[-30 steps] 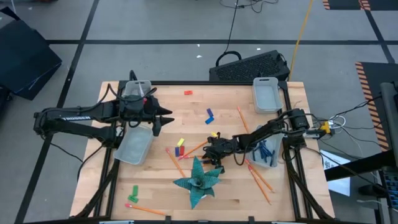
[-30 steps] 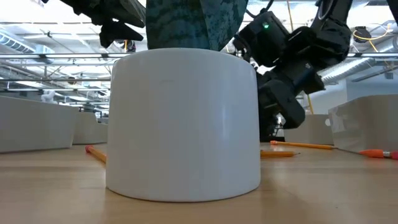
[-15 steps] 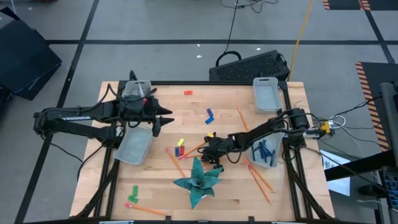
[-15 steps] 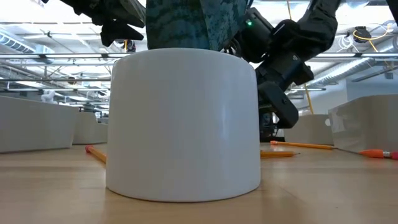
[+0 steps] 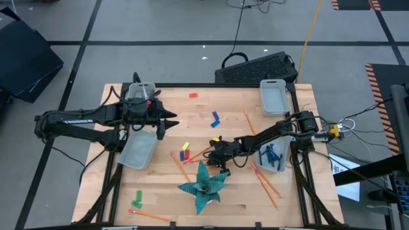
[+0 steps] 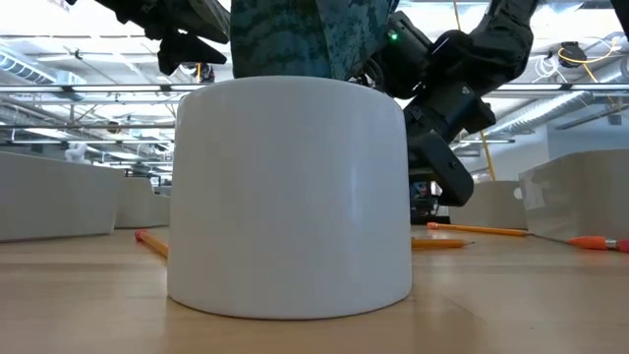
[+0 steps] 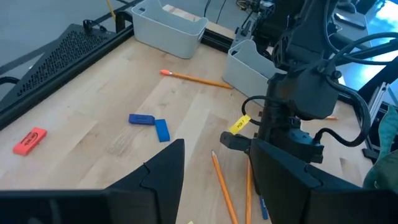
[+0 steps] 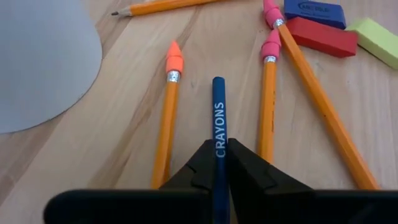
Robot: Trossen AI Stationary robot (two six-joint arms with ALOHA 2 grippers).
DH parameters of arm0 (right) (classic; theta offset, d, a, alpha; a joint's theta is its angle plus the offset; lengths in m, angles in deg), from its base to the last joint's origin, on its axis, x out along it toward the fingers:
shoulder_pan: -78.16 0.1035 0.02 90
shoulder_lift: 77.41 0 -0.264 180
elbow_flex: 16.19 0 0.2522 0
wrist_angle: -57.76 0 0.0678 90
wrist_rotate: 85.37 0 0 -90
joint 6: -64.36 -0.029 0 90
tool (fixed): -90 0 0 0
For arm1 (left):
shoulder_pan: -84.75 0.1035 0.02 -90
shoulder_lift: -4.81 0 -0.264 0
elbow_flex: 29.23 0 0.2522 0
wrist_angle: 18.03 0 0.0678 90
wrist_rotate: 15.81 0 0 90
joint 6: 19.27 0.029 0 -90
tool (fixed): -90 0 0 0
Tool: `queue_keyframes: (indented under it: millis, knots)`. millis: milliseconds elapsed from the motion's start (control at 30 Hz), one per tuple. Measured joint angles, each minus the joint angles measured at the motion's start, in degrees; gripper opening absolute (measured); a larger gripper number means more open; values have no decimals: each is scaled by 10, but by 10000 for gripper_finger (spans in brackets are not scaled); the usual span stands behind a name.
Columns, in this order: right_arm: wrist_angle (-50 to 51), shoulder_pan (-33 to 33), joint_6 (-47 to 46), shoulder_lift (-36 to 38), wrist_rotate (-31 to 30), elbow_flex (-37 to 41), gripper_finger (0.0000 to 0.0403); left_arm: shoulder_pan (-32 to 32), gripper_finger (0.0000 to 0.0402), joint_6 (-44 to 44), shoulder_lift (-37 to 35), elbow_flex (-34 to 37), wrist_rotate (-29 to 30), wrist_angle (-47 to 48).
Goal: Sort crayons/erasers/pens/pencils in bins
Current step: Put the blue crayon into the bottom right gray bin
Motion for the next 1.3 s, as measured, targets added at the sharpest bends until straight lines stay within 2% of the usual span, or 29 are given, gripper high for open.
queue_keyframes:
  millis: [233,467,600,800,900,1000,1133,1300]
  knots:
    - [22,1,21,58,3,2,22,0,186,7,0,0,4,-1]
    - [171,1,60,214,2,3,22,0,186,7,0,0,4,-2]
    - [286,1,65,328,-5,2,22,0,186,-1,0,0,4,-1]
    - [551,2,81,489,-61,1,22,0,186,-103,0,0,4,-19]
    - [699,2,49,555,-72,1,22,2,186,-174,0,0,6,-27]
    - [827,4,4,608,-72,1,22,7,186,-206,0,0,17,-35]
    - [920,7,-9,638,-74,3,22,9,186,-201,0,0,42,-60]
    - [887,8,3,603,-73,28,22,21,186,-196,16,0,64,-125]
